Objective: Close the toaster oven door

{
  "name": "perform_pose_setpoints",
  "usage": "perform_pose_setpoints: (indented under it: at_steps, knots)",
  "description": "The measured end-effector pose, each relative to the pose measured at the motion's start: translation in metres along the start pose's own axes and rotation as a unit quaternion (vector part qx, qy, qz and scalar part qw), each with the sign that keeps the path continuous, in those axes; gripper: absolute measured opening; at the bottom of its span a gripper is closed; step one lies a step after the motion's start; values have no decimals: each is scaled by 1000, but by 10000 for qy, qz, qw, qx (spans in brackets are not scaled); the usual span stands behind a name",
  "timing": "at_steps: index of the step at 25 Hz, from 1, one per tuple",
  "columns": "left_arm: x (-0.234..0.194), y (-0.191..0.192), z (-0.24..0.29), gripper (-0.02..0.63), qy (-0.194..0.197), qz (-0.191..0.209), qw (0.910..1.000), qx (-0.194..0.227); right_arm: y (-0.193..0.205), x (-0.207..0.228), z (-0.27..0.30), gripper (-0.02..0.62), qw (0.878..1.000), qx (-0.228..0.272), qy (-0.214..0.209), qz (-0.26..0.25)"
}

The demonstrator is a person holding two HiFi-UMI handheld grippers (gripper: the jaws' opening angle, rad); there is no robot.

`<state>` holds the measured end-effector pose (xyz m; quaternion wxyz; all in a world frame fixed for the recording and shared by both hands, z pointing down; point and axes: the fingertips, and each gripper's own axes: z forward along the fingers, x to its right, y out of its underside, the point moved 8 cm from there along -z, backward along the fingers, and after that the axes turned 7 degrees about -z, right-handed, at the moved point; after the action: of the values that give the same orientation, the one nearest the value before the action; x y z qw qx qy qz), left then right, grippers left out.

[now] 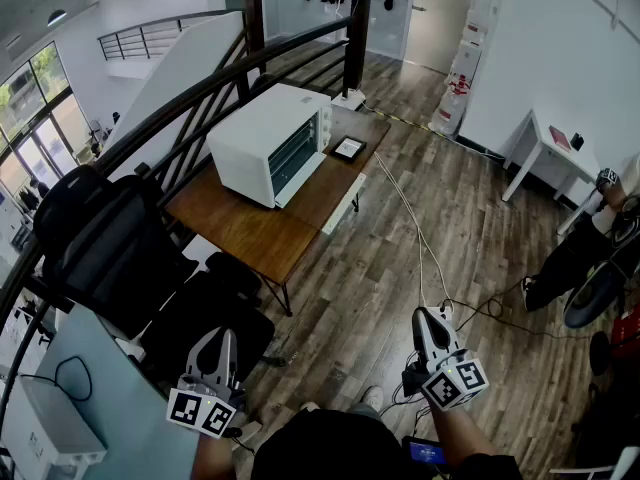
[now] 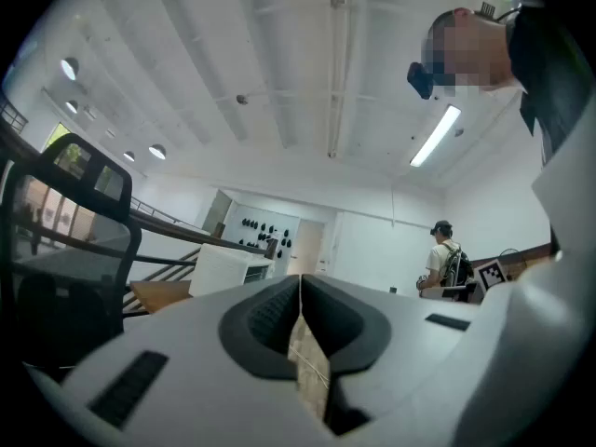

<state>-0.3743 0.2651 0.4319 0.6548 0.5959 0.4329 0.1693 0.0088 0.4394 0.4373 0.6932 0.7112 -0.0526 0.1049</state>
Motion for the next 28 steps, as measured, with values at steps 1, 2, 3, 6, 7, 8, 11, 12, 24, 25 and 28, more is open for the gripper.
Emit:
perform_pose_setpoints:
  at_steps: [1,2,3,6,7,8,11,12,24,25,28]
  knots:
    - [0,0,-1,15,5,4,10000,-8,1,0,0,-4,10000,-7,1,-6]
    - [-1,0,-1,15,8,7,10000,-15,1,0,0,-4,10000,-11,2,-10]
    - [-1,0,-2,15,11,8,10000,-21,2,-1,0,-4,10000,-7,1,-12]
    - [-4,0,-2,15,3,7,10000,-28,0,-3,3,-4,10000,24,2,5]
    - [-5,0,-2,15,-5,25,10000,-32,0,-3,4,-5,10000,29,6,18]
    - [-6,-1,-2,15,-13,69,10000,-47,0,-4,5,-5,10000,26,13,31]
    - [-6,0,-2,15,23,239,9996,-128,2,-5,6,-5,10000,19,31,81]
    - [-6,1,-2,15,49,234,9996,-139,2,-5,7,-3,9999,34,17,133]
    - [-17,21,29,15,83,-15,9993,-360,14,22,15,-2,9976,-71,246,638]
    - [-17,22,35,15,92,-41,9993,-368,14,28,19,-2,9974,-88,273,660]
    - [-19,24,56,15,46,-56,9993,-361,14,48,39,-1,9971,-139,270,704]
